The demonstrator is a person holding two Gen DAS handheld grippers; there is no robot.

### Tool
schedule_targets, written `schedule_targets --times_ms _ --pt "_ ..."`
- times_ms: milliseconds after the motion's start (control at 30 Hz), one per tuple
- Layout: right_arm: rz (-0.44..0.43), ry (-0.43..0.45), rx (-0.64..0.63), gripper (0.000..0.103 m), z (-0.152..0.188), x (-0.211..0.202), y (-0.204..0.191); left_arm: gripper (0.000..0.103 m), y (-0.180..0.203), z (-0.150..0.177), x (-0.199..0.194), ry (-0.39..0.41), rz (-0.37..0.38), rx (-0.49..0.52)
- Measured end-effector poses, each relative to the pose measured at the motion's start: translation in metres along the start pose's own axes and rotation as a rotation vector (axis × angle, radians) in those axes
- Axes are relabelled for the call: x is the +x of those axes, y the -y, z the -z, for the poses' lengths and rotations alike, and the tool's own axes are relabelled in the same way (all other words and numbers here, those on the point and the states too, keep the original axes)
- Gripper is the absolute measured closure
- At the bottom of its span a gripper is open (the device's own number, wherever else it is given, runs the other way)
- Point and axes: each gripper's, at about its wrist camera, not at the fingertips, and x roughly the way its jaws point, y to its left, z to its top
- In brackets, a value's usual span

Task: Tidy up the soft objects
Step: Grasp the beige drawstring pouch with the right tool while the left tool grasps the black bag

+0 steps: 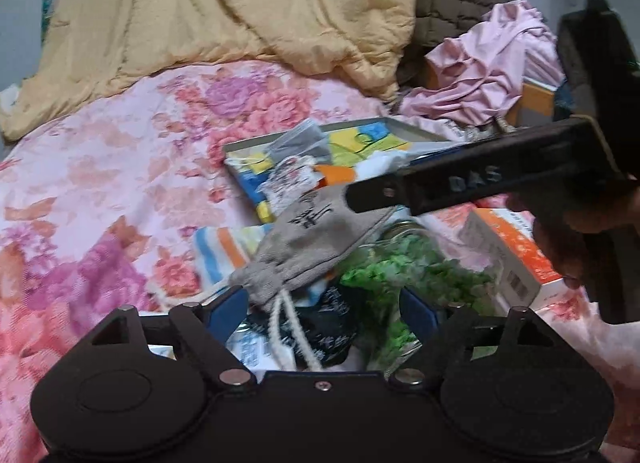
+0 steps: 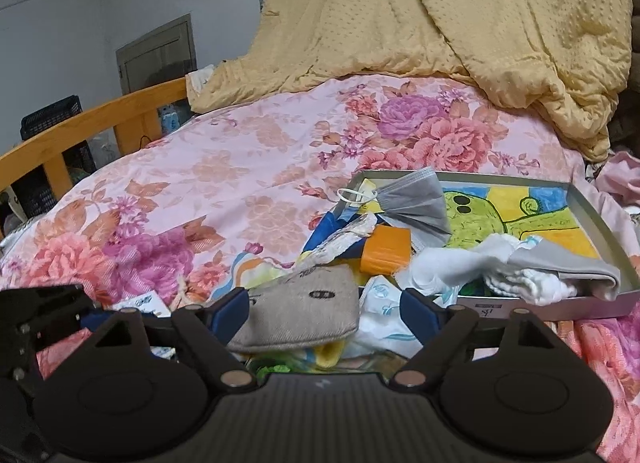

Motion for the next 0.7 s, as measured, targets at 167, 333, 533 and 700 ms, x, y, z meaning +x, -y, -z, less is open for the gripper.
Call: schedule_targets --times_ms 167,333,533,700 --pt "-0.001 -0.008 0.020 0.020 -0.001 0.006 0.005 0.028 -0.002 0.000 0.006 0.015 0.066 -0.005" --pt "-0.008 -0.020 0.039 0.021 0.000 0.009 0.006 0.046 -0.014 -0.002 0.009 0.009 0.119 -0.032" --pt "-0.016 -0.021 0.044 0.024 -0.002 0.011 0.004 0.050 -0.021 -0.003 0.010 -0.031 0.132 0.020" --pt "-0.028 -0.035 0.032 0.028 -0.002 0.013 0.001 0.051 -0.012 0.000 0.007 -0.044 0.124 0.144"
